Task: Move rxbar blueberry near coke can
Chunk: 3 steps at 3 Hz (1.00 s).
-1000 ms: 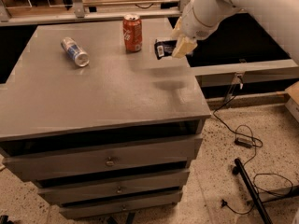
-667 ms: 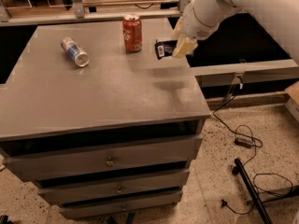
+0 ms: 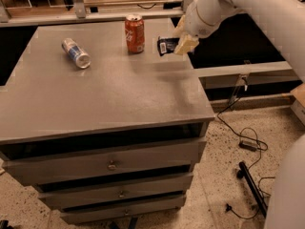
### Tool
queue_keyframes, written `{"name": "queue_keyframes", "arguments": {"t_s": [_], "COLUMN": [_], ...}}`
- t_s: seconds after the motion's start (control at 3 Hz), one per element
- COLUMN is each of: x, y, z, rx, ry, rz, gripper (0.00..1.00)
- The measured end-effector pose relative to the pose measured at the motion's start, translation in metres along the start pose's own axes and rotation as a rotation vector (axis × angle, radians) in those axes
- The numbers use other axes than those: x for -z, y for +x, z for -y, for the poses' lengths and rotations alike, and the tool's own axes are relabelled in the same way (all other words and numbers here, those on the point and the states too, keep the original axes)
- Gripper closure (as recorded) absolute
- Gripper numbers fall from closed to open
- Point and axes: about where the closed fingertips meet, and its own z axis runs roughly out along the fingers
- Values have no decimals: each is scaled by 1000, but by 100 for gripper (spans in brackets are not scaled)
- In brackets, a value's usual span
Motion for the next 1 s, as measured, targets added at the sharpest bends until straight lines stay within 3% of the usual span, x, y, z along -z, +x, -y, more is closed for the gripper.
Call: {"name": "queue_keyframes", "arguments": {"t_s": [0.33,0.67,1.0], "x": [-23,-41,-59], "y": [-1,-6,-11], "z": [11,19,31], "rx": [15,33,50], "ry": [-9,-18,-23], "rz": [26,39,42], "gripper": [100,85,53]}}
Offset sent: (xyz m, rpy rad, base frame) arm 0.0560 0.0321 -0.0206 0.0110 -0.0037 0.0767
